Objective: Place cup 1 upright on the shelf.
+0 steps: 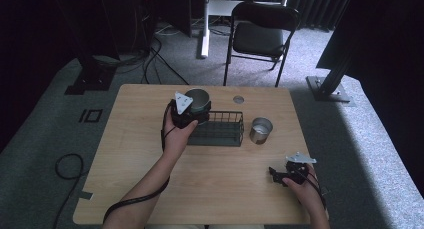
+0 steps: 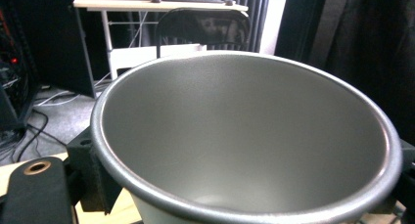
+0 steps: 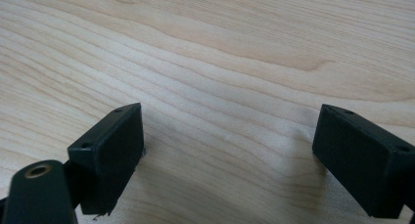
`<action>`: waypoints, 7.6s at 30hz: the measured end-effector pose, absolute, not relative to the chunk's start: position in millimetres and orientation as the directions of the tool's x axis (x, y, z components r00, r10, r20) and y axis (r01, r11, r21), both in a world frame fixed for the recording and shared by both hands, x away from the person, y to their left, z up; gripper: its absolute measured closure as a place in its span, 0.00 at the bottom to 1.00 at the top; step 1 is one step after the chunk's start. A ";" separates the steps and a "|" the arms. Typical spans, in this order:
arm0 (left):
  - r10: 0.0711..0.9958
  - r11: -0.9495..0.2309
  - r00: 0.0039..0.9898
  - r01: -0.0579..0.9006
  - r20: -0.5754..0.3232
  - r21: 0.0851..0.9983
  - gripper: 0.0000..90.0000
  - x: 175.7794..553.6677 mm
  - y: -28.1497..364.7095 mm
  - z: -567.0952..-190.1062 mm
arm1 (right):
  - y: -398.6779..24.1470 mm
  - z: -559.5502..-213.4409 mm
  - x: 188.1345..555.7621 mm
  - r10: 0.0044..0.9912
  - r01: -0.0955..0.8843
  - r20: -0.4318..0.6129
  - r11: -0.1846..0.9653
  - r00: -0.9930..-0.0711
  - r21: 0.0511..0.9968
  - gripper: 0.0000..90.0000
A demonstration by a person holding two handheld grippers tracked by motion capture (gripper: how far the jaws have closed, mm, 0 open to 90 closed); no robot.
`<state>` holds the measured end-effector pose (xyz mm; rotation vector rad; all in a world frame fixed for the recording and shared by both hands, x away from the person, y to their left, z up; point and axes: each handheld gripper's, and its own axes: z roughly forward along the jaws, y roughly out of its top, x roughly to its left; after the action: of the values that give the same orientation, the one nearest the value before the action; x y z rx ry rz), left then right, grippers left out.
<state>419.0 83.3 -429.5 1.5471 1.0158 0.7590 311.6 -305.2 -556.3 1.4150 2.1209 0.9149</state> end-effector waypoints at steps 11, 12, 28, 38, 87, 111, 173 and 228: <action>0.915 -0.052 0.400 0.245 -0.052 0.968 0.15 427.6 86.1 -454.7 | -305.2 -556.3 311.6 0.922 0.639 0.008 0.262 -0.387 0.724 0.13; 0.914 -0.055 0.401 0.251 -0.052 0.967 0.15 428.2 86.1 -456.9 | -305.2 -556.3 311.6 0.922 0.638 0.008 0.262 -0.387 0.724 0.13; 0.917 -0.080 0.397 0.278 -0.039 0.957 0.15 426.6 82.6 -478.0 | -305.1 -556.2 311.5 0.922 0.639 0.009 0.261 -0.387 0.723 0.13; 0.919 -0.118 0.394 0.261 0.006 0.958 0.15 422.0 76.9 -483.6 | -305.1 -556.2 311.5 0.922 0.639 0.009 0.261 -0.387 0.723 0.13; 0.868 -0.186 0.496 0.282 0.023 0.941 0.10 386.1 110.4 -464.2 | -305.1 -556.2 311.5 0.922 0.639 0.008 0.262 -0.387 0.723 0.13; 0.858 -0.210 0.511 0.269 0.045 0.940 0.11 358.1 144.9 -460.9 | -305.1 -556.2 311.6 0.922 0.639 0.009 0.261 -0.387 0.723 0.13; 0.915 -0.219 0.404 0.488 0.004 0.845 0.11 286.8 259.7 -519.5 | -305.3 -556.3 311.7 0.921 0.638 0.007 0.264 -0.388 0.724 0.13; 0.986 -0.123 0.168 0.702 0.005 0.701 0.10 282.0 297.4 -553.2 | -305.2 -556.3 311.6 0.921 0.638 0.007 0.264 -0.389 0.724 0.13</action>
<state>282.0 297.4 -553.2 1.8905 1.5922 0.6572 311.6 -305.2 -556.3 1.4124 2.1221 0.9142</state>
